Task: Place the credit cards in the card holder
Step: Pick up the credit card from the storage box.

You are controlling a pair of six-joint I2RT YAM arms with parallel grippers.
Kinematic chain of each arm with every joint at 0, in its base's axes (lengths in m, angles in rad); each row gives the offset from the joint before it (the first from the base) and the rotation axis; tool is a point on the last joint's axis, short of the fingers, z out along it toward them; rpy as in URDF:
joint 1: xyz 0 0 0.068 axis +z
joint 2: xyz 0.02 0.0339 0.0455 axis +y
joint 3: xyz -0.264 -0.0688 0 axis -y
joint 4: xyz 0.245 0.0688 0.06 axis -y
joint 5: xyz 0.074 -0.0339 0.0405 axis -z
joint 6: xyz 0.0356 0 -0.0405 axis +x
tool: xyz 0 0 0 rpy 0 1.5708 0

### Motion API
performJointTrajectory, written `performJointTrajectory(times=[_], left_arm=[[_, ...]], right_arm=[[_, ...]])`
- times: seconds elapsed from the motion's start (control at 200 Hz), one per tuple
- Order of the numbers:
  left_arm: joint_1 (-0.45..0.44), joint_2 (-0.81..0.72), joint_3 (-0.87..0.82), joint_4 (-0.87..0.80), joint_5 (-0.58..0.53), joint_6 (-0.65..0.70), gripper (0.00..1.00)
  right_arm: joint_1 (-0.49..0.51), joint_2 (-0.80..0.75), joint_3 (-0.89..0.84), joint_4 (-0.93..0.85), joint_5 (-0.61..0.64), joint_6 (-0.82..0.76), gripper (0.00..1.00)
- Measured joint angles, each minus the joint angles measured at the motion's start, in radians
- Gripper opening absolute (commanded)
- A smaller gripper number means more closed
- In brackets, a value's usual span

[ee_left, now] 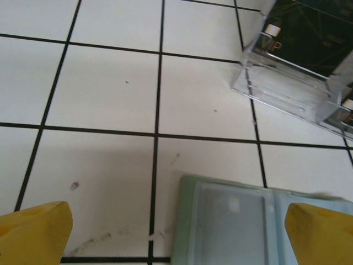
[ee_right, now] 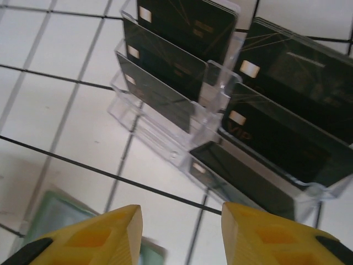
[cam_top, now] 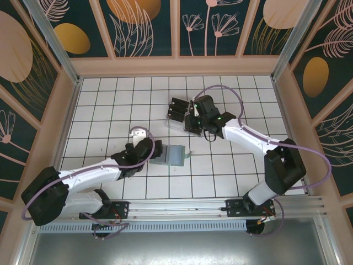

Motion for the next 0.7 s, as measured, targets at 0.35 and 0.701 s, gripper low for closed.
performJointTrajectory(times=[0.35,0.701], left_arm=[[0.057,0.028,0.021,0.004,0.048,0.055,0.99],[0.077,0.028,0.032,0.007,0.071,0.087,0.98]], right_arm=[[0.007,0.111,0.100,-0.086,0.163,-0.254,0.38],[0.056,0.242,0.157,-0.146,0.237,-0.414,0.33]])
